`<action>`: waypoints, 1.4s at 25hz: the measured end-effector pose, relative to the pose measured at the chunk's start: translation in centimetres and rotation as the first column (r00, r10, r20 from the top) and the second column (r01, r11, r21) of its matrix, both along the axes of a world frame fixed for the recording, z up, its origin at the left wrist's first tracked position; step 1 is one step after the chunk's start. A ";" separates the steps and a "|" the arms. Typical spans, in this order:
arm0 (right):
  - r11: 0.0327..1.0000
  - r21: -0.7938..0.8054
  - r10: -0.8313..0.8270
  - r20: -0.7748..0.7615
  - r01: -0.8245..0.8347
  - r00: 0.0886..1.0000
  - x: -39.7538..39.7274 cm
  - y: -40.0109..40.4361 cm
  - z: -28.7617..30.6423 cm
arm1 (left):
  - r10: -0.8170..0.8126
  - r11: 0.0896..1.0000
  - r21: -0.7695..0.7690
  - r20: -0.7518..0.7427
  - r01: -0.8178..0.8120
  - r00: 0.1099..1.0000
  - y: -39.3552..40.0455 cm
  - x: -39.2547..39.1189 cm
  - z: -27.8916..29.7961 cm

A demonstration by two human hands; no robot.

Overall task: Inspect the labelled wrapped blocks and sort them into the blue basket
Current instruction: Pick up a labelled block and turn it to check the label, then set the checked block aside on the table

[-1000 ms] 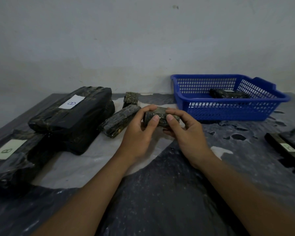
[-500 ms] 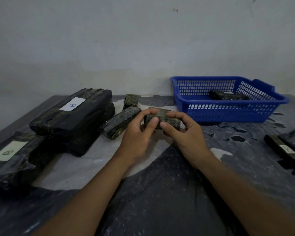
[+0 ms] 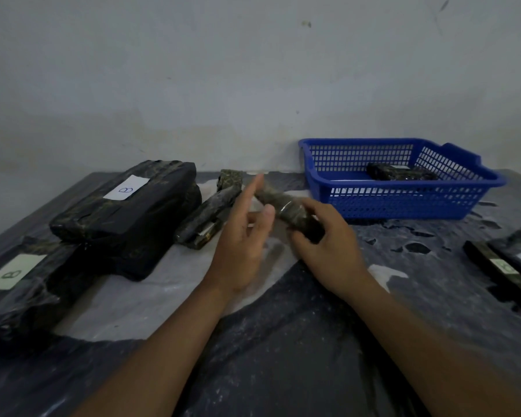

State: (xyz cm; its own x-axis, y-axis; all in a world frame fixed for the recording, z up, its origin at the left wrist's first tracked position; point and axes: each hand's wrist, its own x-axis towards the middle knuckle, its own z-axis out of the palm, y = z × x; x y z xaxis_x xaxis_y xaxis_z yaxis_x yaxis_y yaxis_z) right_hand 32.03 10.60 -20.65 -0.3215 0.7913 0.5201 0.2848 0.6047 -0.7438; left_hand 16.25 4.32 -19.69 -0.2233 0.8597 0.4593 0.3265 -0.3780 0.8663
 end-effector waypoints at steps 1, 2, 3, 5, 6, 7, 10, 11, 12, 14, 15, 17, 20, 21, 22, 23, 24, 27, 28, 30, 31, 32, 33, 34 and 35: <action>0.996 -0.079 -0.043 -0.087 0.036 0.995 0.1 0.1 0.1 | 0.029 1.000 -0.005 0.020 -0.029 0.999 0.2 -0.1 -0.1; 0.982 -0.188 -0.070 -0.193 0.033 0.979 0.1 0.2 0.3 | 0.073 0.997 -0.029 0.021 -0.072 0.997 0.4 -0.3 -0.3; 0.954 -0.299 -0.088 -0.299 -0.005 0.950 0.1 0.1 0.5 | 0.108 0.992 -0.066 0.020 -0.106 0.994 0.8 -0.6 -0.6; 0.875 -0.462 -0.111 -0.479 -0.143 0.871 0.2 -0.2 1.1 | 0.147 0.978 -0.161 0.055 -0.136 0.988 1.3 -1.2 -1.0; 0.843 -0.496 -0.112 -0.543 -0.210 0.832 0.1 -0.3 1.3 | 0.154 0.973 -0.186 0.102 -0.133 0.983 1.4 -1.3 -1.1; 0.822 -0.509 -0.111 -0.582 -0.255 0.805 0.1 -0.4 1.4 | 0.159 0.973 -0.193 0.167 -0.126 0.973 1.6 -1.5 -1.2; 0.832 -0.522 -0.104 -0.482 -0.189 0.870 -0.1 -0.6 1.4 | 0.177 0.979 -0.162 0.348 -0.127 0.921 1.8 -2.0 -1.3; 0.863 -0.498 -0.112 -0.360 -0.089 0.926 0.0 -0.6 1.3 | 0.191 0.978 -0.158 0.389 -0.139 0.901 1.9 -2.1 -1.2; 0.898 -0.441 -0.120 -0.240 0.002 0.963 0.0 -0.5 1.1 | 0.209 0.975 -0.159 0.406 -0.157 0.890 1.9 -2.3 -1.3; 0.947 -0.314 -0.110 -0.106 0.072 0.988 0.0 -0.5 0.7 | 0.224 0.972 -0.167 0.421 -0.167 0.879 2.2 -2.4 -1.4; 0.959 -0.277 -0.084 -0.063 0.064 0.994 0.0 -0.5 0.5 | 0.226 0.971 -0.168 0.423 -0.169 0.878 2.3 -2.3 -1.4; 0.971 -0.235 -0.036 0.062 0.050 0.997 -0.3 -0.7 0.3 | 0.228 0.971 -0.161 0.411 -0.176 0.883 2.2 -2.1 -1.3; 0.983 -0.168 -0.046 0.176 0.076 0.983 -0.6 -0.9 0.4 | 0.216 0.973 -0.160 0.396 -0.165 0.892 1.6 -2.0 -1.0; 0.984 -0.157 -0.053 0.179 0.082 0.982 -0.6 -1.1 0.4 | 0.203 0.975 -0.160 0.381 -0.152 0.902 1.4 -1.9 -0.7; 0.984 -0.149 -0.070 0.173 0.096 0.982 -0.5 -1.2 0.5 | 0.190 0.976 -0.164 0.348 -0.141 0.918 1.1 -1.9 -0.6; 0.983 -0.141 -0.098 0.158 0.121 0.983 -0.4 -1.6 0.7 | 0.166 0.978 -0.174 0.293 -0.118 0.942 0.6 -1.5 -0.4; 0.979 -0.138 -0.131 0.138 0.150 0.982 -0.2 -2.1 1.1 | 0.127 0.978 -0.193 0.219 -0.084 0.967 0.2 -1.1 -0.3; 0.961 -0.151 -0.218 0.104 0.232 0.970 1.4 -3.7 1.8 | 0.030 0.956 -0.291 -0.049 -0.043 0.998 -0.8 0.1 -0.3; 0.952 -0.154 -0.249 0.112 0.264 0.962 2.7 -4.2 1.7 | -0.004 0.952 -0.305 -0.141 -0.040 0.990 -0.9 0.4 -0.5; 0.935 -0.140 -0.300 0.181 0.327 0.937 5.9 -5.0 1.6 | -0.040 0.943 -0.325 -0.311 -0.067 0.949 -0.7 0.3 -0.8; 0.922 -0.112 -0.338 0.228 0.370 0.913 7.8 -5.5 1.6 | -0.054 0.939 -0.333 -0.385 -0.084 0.921 -0.5 0.3 -0.9; 0.906 -0.069 -0.386 0.270 0.418 0.882 9.7 -6.0 1.6 | -0.065 0.936 -0.336 -0.463 -0.107 0.884 -0.3 0.3 -1.0; 0.881 -0.022 -0.443 0.310 0.472 0.841 11.6 -6.5 1.5 | -0.075 0.937 -0.326 -0.541 -0.127 0.837 -0.2 0.4 -1.0; 0.851 0.019 -0.497 0.351 0.524 0.794 13.3 -7.0 1.4 | -0.075 0.938 -0.312 -0.604 -0.149 0.793 -0.1 0.5 -1.1; 0.816 0.052 -0.548 0.385 0.576 0.742 14.8 -7.4 1.3 | -0.070 0.940 -0.300 -0.641 -0.166 0.765 -0.1 0.5 -1.1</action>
